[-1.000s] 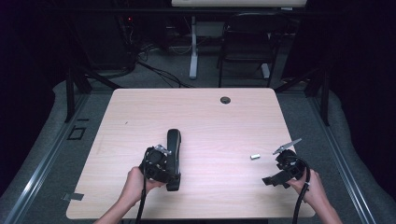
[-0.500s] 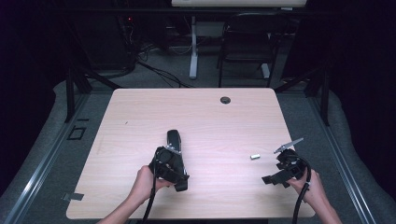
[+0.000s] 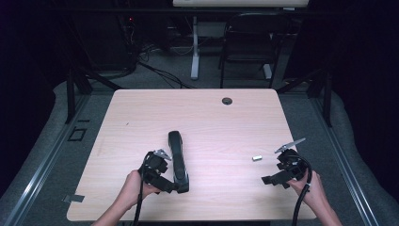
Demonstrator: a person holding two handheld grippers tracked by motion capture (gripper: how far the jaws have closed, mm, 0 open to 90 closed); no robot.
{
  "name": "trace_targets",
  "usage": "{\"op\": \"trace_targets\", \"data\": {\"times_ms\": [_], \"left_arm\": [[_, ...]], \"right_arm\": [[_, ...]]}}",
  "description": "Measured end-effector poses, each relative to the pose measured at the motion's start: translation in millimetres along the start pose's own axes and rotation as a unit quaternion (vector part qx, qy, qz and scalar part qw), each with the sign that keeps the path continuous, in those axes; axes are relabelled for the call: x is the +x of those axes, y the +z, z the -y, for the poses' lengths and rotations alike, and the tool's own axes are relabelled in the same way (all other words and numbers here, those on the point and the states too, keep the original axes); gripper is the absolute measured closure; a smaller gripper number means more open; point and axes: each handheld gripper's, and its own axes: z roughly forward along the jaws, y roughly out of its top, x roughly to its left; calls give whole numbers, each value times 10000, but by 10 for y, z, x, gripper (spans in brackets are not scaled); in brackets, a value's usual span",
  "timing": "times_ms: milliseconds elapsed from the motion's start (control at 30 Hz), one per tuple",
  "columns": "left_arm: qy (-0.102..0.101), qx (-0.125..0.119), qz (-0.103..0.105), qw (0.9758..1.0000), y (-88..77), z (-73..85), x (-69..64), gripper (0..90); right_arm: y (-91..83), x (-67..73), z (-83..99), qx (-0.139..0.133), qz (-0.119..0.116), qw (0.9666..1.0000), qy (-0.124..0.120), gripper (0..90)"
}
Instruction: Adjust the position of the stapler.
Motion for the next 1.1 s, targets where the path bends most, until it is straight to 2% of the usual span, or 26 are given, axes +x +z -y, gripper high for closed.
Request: {"op": "trace_targets", "data": {"times_ms": [33,133,200,367,400,433,533,600,733,767,833,967,1100], "left_arm": [[-18,-52,-31,10000,-26,20,8,102],[48,-97,-141,9998,-42,24,-3,192],[129,-116,-132,9998,-32,14,-33,326],[363,-92,-63,9993,42,-37,-116,508],[363,-92,-63,9993,42,-37,-116,527],[442,-35,-185,9988,80,-67,-148,533],[485,-10,-119,9988,125,-84,-151,569],[605,-12,-139,9981,164,-134,-187,615],[695,-78,-157,9974,213,-210,-227,613],[724,-170,-160,9971,263,-283,-248,607],[743,-201,-126,9970,299,-326,-253,592],[686,-114,-126,9975,273,-319,-227,389],[412,-210,-165,9988,132,-192,-75,230]], "right_arm": [[-3,4,-6,5,-24,10000,1,33],[0,14,-20,-12,-8,10000,14,34],[1,12,-17,-4,-18,10000,15,35],[9,-4,-14,-22,-69,10000,14,35],[9,-4,-14,-22,-69,10000,14,35],[6,-9,-23,63,-47,10000,-47,36],[15,-2,-29,33,-69,10000,-36,38],[20,9,-45,32,-78,10000,-29,39],[26,17,-62,69,-128,9999,-64,39],[29,29,-76,63,-85,9999,-91,42],[29,40,-93,58,-71,9999,-105,46],[32,90,-155,53,-76,9999,-116,49],[36,205,-256,0,-69,9998,-163,48]]}}
